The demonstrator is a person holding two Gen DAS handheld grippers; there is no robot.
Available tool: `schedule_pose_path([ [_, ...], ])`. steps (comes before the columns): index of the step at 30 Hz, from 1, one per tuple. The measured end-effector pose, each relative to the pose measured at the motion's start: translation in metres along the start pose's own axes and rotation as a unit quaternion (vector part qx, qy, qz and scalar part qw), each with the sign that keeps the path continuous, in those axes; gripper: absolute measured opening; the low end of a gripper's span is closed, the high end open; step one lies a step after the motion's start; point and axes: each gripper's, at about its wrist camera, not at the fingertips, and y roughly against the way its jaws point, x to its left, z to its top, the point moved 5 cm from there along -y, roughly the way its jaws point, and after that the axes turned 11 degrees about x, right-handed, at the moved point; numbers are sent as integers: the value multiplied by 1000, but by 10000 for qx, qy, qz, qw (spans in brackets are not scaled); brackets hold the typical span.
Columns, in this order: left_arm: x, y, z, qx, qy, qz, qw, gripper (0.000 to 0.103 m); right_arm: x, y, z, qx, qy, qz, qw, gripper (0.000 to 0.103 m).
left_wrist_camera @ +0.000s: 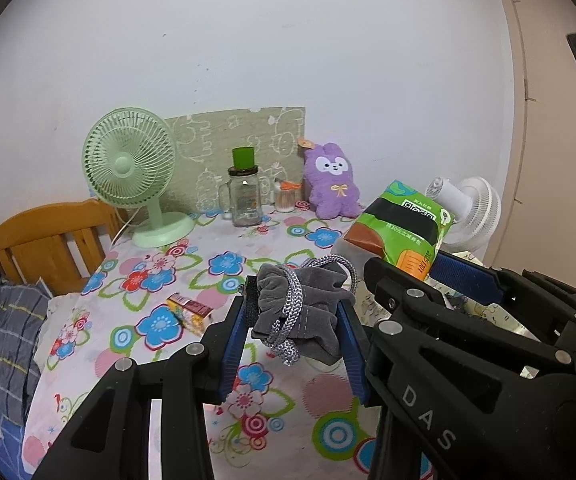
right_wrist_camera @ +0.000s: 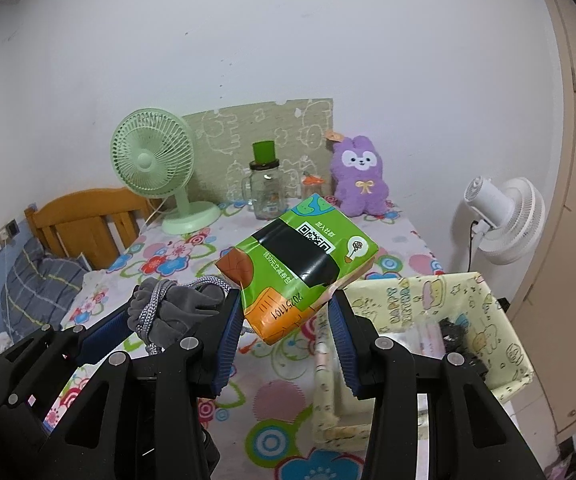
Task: Organize soft objects
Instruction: 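Lift and carry the grey gloves and green bag over the yellow box with both tools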
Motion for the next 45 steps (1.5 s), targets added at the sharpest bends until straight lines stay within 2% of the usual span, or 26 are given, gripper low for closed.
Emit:
schedule_pose_path([
  [24,-62,-19,21,-22,-346,-312,9989,45,-66,2,8,-92,-312,-285,9991,47],
  [45,-101,-51,17,342,-510,-562,9965,45,-112,-18,-3,199,-551,-404,9975,47],
])
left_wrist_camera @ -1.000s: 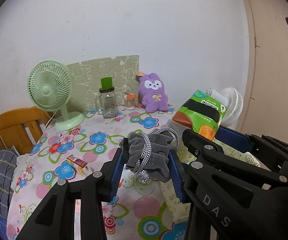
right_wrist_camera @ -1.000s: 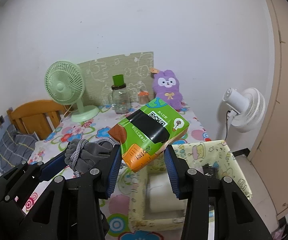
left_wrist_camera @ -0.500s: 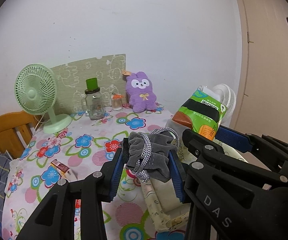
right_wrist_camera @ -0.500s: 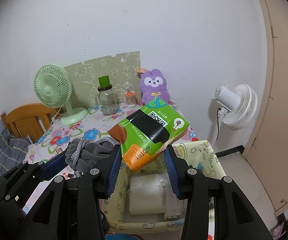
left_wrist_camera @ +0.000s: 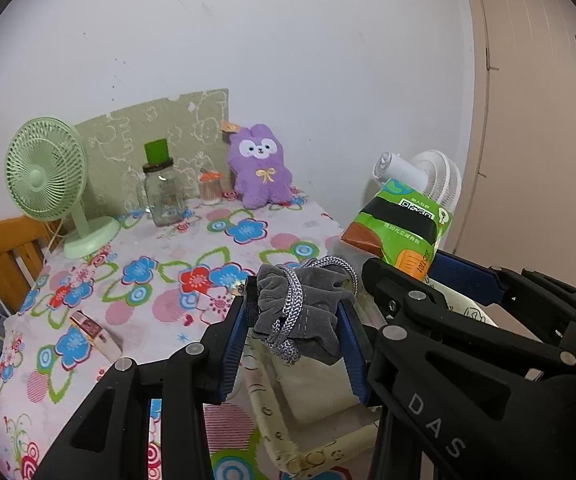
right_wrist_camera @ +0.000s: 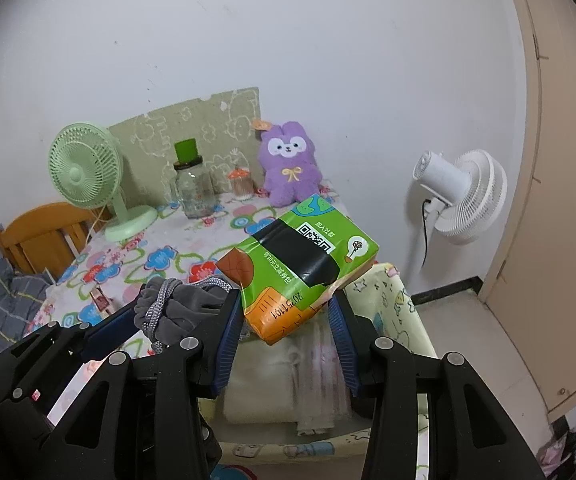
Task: Organize soft objects
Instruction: 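Lift and carry the grey gloves and green bag over the yellow box with both tools, then open both tools to drop the grey gloves and green bag into the box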
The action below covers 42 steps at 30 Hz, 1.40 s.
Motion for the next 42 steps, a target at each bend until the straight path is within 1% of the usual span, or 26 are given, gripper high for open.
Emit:
schedule_pose_path([
  [9,-16,-21,-6,331,-168,-156,9992,49,-17,-16,-10,246,-160,-41,9996,47],
  [13,-22,-24,-9,396,-255,-209,9987,61,-24,-20,-15,314,-197,-62,9993,47],
  [15,-24,-25,-10,414,-279,-245,9985,66,-26,-21,-16,328,-195,-67,9992,47],
  [17,-25,-27,-11,429,-300,-206,9984,70,-27,-22,-18,357,-200,-82,9991,47],
  [23,-24,-30,-13,486,-286,-189,9982,74,-30,-26,-20,423,-212,-72,9989,47],
  [29,-22,-30,-15,502,-317,-170,9981,77,-30,-26,-21,452,-191,-147,9987,50],
  [31,-22,-29,-15,513,-328,-180,9980,80,-30,-25,-22,463,-187,-190,9986,55],
  [32,-22,-29,-15,508,-331,-198,9980,82,-30,-25,-22,452,-193,-174,9986,64],
  [33,-22,-28,-16,490,-336,-212,9980,82,-30,-24,-23,441,-202,-152,9987,71],
  [36,-22,-24,-16,447,-347,-212,9982,86,-30,-21,-24,428,-259,-98,9987,75],
  [39,-20,-20,-16,412,-313,-169,9985,92,-28,-18,-24,397,-251,-127,9988,80],
  [42,-18,-16,-16,359,-244,-95,9990,95,-27,-15,-23,418,-270,-121,9987,81],
])
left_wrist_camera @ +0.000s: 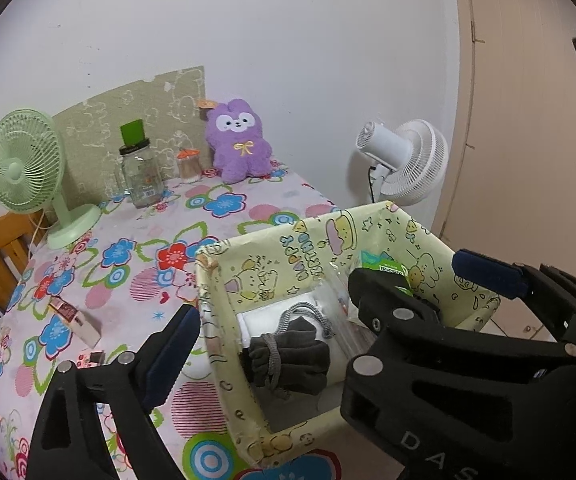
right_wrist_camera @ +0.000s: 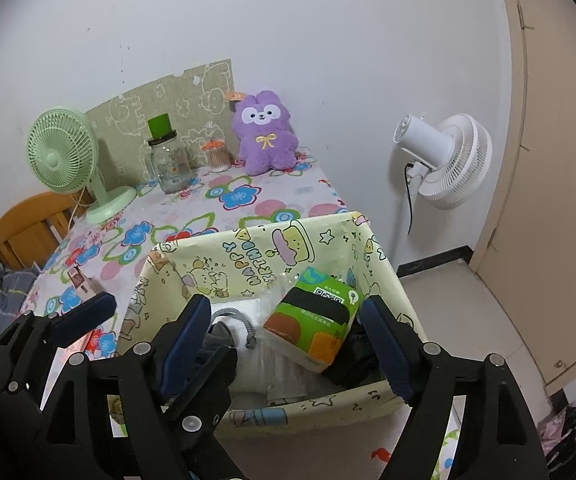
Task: Organize soft objects
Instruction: 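Open both tools to drop the grey gloves and green bag into the box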
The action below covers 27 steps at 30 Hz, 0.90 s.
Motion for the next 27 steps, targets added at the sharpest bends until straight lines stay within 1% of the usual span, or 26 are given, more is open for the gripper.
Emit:
schedule_pose_path([
  [3,3,4,-1,-24,32,48,10000,96,4,3,-1,12,-2,39,10000,82],
  [7,8,13,-2,-81,82,25,9999,96,12,11,-1,-56,36,34,10000,84],
  [12,18,24,-4,-176,162,21,9997,98,22,22,-1,-202,95,17,9998,90],
  [27,44,52,-9,-424,239,128,9987,98,58,45,-3,-441,222,53,9988,95],
])
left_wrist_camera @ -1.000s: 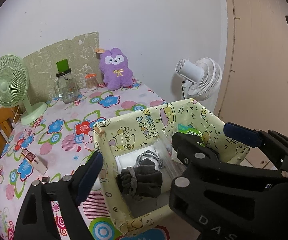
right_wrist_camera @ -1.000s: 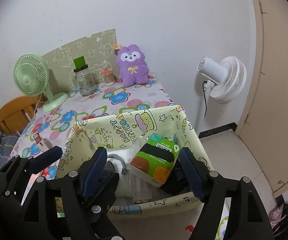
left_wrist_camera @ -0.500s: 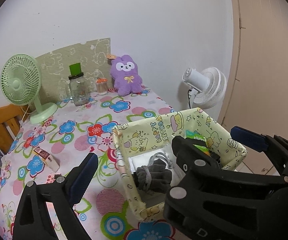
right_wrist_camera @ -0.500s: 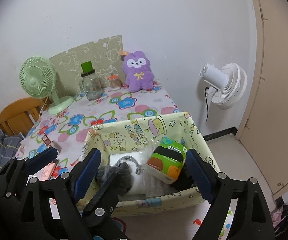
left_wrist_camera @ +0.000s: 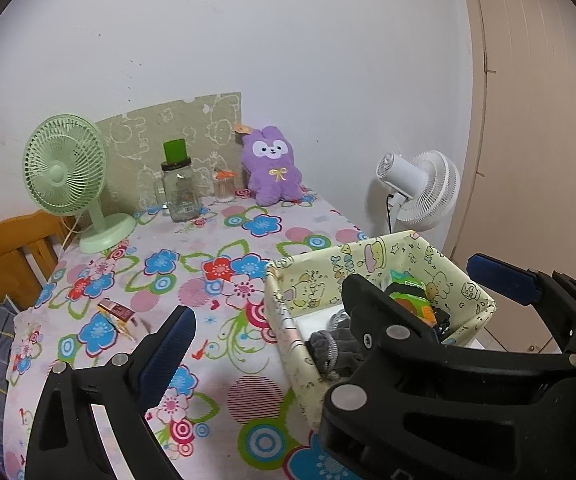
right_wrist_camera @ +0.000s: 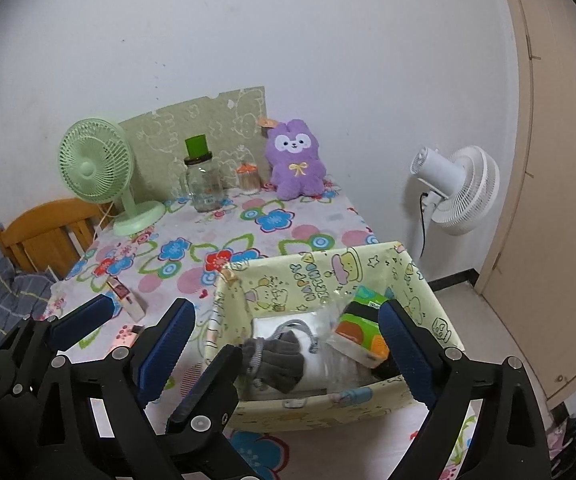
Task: Organize soft objects
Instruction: 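Open both tools to drop the grey gloves and green bag into the box, then withdraw both tools from the box toward the pink card on the table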
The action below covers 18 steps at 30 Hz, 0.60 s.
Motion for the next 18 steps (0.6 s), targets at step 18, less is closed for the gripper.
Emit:
schedule_pose_path([
  [18,41,25,-9,-199,182,221,9994,98,49,16,-2,-227,244,170,9993,95],
])
